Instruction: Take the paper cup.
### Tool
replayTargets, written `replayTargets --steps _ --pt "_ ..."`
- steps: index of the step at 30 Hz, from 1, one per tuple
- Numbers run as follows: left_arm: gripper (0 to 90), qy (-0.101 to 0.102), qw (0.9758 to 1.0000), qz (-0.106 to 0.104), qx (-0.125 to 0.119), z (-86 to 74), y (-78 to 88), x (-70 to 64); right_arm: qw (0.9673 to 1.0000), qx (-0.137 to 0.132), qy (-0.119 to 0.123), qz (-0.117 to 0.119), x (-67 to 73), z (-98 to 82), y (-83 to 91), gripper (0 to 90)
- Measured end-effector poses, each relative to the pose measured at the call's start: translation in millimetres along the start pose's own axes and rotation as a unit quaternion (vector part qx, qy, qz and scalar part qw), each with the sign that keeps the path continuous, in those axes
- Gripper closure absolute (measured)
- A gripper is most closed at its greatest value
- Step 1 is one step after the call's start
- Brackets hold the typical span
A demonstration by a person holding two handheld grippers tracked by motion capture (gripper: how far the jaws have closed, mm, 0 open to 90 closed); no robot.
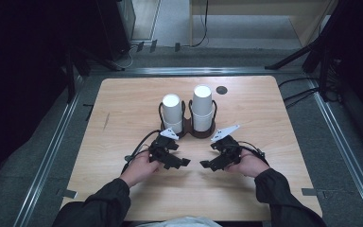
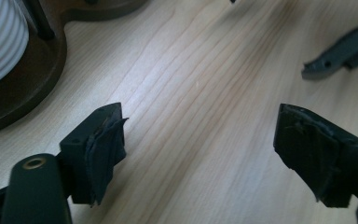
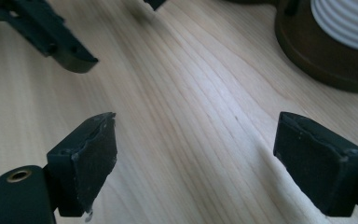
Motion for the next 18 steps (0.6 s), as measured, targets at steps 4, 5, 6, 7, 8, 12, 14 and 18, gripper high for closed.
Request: replayTargets --steps 4,5,6,7,8,12,14,18 --pt "24.0 -0.001 0.9998 0.000 -0.019 3.6 5.4 1.2 0.9997 -0.012 -0.010 0.016 2.0 7.6 5.4 14.4" --pt "24.0 0.000 0.9998 0.000 -0.020 4.2 6.6 1.6 0.9997 -0.019 -0.009 0.014 1.9 9.3 6.6 16.9" --pt "24.0 0.001 0.9998 -0.002 -0.020 4.6 7.7 2.0 0.9994 -0.027 -0.005 0.021 2.3 10.4 8.0 20.8" --pt "24.0 0.002 0.9997 -0.004 -0.022 5.3 8.7 2.0 0.9991 -0.028 0.002 0.030 3.0 11.0 9.4 23.6" --pt "23.6 0.004 0.9997 -0.008 -0.023 6.0 9.5 1.9 0.9991 -0.027 0.005 0.034 3.1 11.3 10.0 24.5" --pt "17.3 0.019 0.9991 -0.023 -0.031 8.4 12.3 1.3 0.9990 -0.017 0.002 0.041 2.3 12.2 12.2 32.9" --pt "15.7 0.027 0.9990 -0.008 -0.035 10.2 12.3 2.2 0.9991 -0.021 -0.001 0.037 1.8 13.2 14.4 36.6" --pt "16.3 0.043 0.9983 -0.007 -0.038 11.7 13.3 4.3 0.9988 -0.038 -0.010 0.030 -1.0 14.9 19.2 39.5"
Point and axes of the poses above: each handheld gripper's, and its own axes: y roughly backward along the jaws, z roughly out of its top, x roughly to its left, the point moved 4 cm from there along -y, roughly forward along the jaws, and after that the axes turned 5 degrees about -x, right-handed, at the moved point
